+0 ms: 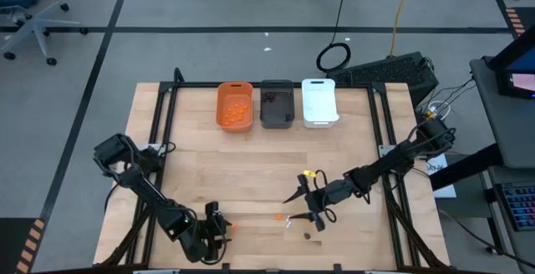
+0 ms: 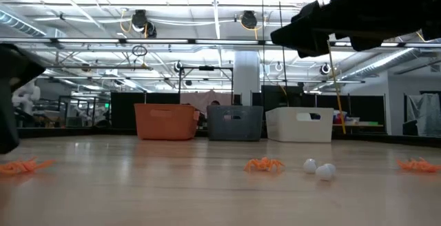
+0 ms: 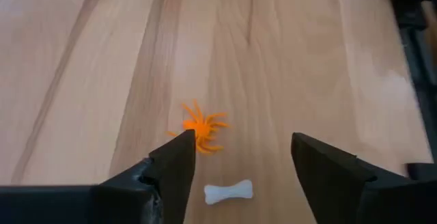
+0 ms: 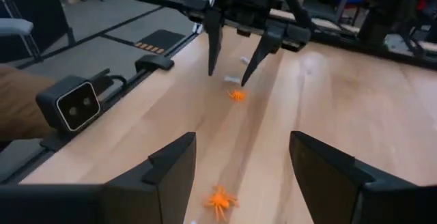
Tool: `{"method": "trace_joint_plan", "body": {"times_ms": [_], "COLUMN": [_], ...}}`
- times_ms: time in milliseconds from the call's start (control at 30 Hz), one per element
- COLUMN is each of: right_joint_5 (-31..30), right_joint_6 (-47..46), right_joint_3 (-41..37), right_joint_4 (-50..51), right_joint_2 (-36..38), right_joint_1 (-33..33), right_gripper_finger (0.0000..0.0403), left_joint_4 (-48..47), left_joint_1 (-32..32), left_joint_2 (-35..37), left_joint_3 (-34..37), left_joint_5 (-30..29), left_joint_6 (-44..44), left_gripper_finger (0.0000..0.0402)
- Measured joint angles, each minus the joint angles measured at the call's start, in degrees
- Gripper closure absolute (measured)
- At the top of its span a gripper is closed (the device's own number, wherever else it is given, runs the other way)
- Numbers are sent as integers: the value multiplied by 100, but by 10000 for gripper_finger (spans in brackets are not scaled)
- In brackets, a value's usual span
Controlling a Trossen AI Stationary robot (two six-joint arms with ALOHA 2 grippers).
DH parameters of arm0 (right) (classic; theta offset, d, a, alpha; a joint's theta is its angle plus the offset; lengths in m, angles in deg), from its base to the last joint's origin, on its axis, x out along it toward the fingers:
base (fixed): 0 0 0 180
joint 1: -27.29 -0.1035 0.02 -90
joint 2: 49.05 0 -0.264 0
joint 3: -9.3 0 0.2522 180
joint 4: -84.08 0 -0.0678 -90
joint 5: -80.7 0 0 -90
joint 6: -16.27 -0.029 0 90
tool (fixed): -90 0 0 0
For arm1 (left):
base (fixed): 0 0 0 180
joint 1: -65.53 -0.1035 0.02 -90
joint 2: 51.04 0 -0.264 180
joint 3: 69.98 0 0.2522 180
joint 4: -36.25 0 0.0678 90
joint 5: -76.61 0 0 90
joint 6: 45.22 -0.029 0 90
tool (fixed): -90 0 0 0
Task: Sort Halloween decoration
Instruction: Put the orange spider toy into the orange bin
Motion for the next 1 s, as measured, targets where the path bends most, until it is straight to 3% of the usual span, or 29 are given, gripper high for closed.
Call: {"method": "trace_joint_plan", "body": {"times_ms": [367, 700, 833, 1000], "right_joint_5": [-40, -164, -167, -171], "right_joint_6": [-50, -48, -48, -50], "right_joint_3": [0, 0, 0, 0], "right_joint_4": [-201, -180, -97, -93], "right_joint_2": [-15, -17, -17, -17], "right_joint_1": [-149, -153, -153, -153], "right_gripper_finger": [184, 184, 184, 184], "left_joint_4": [-24, -64, -137, -114], "left_joint_1": [-132, -465, -648, -900], "left_joint_2": [-385, -408, -247, 403], "left_joint_3": [-12, -13, -16, -43], "left_joint_5": [-359, -617, -655, -1022], "left_joint_6": [80, -528, -731, -1606], "left_gripper_finger": [239, 388, 394, 400]}}
